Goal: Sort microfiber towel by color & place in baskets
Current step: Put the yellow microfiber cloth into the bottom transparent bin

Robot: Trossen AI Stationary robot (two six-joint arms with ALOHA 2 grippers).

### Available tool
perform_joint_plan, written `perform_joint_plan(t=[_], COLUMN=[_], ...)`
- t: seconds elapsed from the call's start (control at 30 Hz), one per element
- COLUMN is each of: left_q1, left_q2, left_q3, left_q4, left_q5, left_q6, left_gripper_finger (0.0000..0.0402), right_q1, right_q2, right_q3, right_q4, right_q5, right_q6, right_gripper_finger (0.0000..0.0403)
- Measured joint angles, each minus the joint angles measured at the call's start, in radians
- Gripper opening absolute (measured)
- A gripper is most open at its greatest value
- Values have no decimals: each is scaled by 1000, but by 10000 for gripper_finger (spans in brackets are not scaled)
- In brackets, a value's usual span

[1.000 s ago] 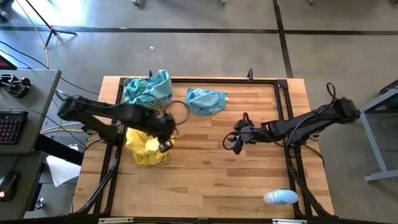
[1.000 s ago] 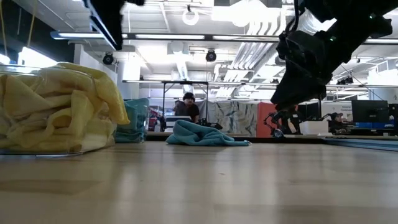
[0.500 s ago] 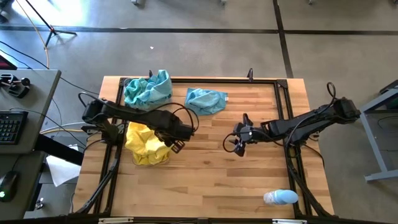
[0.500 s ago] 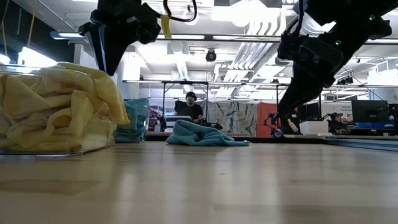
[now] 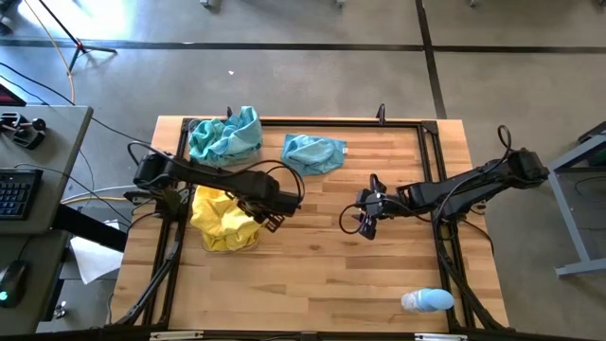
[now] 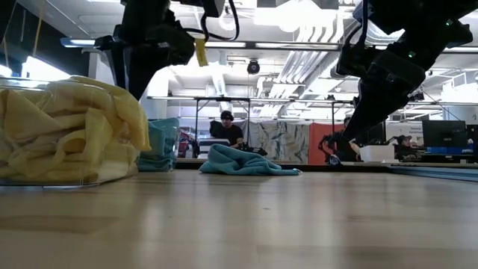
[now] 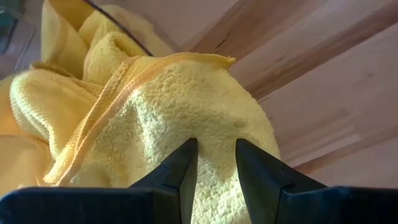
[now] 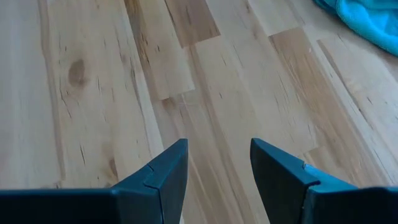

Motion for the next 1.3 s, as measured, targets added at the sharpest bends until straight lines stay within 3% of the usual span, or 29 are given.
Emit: perform_joint_plan(t=[0.17, 0.4, 0.73, 0.93, 1.13, 1.3], left_q1=[0, -1, -21, -30, -34, -33], left_q2=[6, -2, -120, -211, -207, -191], left_q3=[0, 0, 0, -1, -1, -1], left_q4=[-12, -23, -142, -68, 40, 73], left_q5=[0, -1, -55, -113, -188, -193], left_q6=[-31, -15, -110, -145, -107, -93], left_gripper_finger=[83, 6, 0, 1, 1, 19], right_q1=[0, 0, 0, 0, 0, 0], right_q2=[0, 0, 0, 1, 1, 1], right_q3=[0, 0, 0, 0, 0, 0], right_q4=[0, -2, -2, 2, 2, 6], right_q5=[0, 0, 0, 0, 8, 8], right_q6=[-8, -11, -8, -7, 1, 19], right_gripper_finger=[169, 169, 169, 169, 169, 169])
